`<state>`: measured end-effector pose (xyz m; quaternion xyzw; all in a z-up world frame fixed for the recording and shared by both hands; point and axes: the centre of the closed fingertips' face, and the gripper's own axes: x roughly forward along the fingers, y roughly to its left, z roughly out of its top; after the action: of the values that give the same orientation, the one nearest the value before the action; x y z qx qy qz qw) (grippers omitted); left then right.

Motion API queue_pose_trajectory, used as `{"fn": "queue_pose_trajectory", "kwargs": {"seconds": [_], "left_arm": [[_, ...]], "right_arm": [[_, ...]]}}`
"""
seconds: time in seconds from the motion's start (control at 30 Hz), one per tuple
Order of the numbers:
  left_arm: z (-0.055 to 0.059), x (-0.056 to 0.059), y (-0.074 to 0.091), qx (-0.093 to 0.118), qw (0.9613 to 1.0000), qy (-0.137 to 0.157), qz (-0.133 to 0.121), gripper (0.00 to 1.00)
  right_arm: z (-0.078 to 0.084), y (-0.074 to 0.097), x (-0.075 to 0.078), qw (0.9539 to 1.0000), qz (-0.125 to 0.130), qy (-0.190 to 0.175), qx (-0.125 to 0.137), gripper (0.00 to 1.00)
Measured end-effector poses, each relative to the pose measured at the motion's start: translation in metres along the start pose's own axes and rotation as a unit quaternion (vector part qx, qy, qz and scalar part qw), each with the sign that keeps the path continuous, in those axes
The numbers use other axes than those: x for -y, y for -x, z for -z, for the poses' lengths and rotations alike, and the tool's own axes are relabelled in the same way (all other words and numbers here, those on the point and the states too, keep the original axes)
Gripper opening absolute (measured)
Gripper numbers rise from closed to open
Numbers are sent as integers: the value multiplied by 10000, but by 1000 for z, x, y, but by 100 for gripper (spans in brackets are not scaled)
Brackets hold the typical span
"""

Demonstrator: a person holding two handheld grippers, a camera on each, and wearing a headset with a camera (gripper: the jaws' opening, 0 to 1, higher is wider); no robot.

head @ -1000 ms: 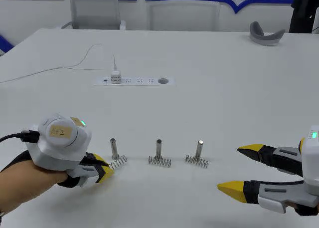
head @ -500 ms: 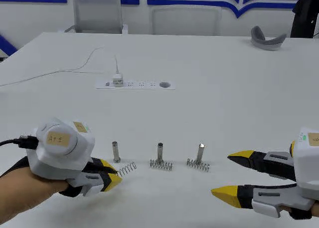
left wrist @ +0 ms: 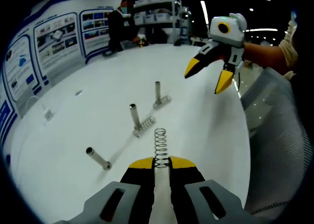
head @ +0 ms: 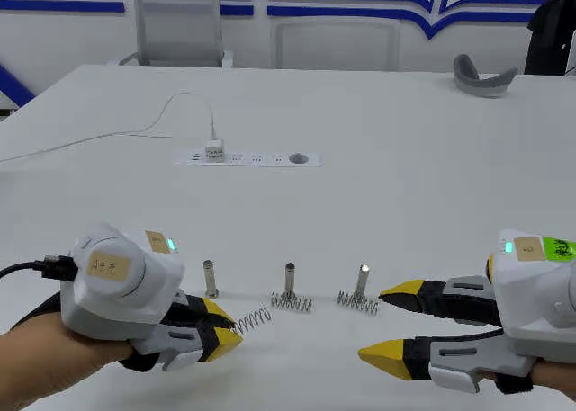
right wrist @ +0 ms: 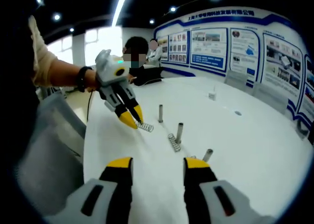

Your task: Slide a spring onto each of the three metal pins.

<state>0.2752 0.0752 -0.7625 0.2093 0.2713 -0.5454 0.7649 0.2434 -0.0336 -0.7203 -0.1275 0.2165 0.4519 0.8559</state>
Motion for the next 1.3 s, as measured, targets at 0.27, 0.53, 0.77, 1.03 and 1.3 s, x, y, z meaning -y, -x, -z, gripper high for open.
{"fn": "queue_pose_trajectory", "kwargs": {"seconds": [0.27,0.53,0.77,1.03,1.3], "left_arm": [[-13,13,-2,169,9996,-160,158,10],[-25,28,-2,339,9982,-334,353,10],[-39,43,0,562,9952,-550,589,10],[-47,54,1,693,9920,-753,733,10],[-56,60,4,869,9889,-875,823,10]], "right_arm": [[-11,-14,-10,9995,-276,128,11,38],[-16,-23,-17,9985,-483,241,-16,33],[-19,-27,-23,9977,-624,269,7,30],[-19,-28,-31,9967,-758,271,30,24],[-22,-27,-35,9959,-871,214,90,20]]}}
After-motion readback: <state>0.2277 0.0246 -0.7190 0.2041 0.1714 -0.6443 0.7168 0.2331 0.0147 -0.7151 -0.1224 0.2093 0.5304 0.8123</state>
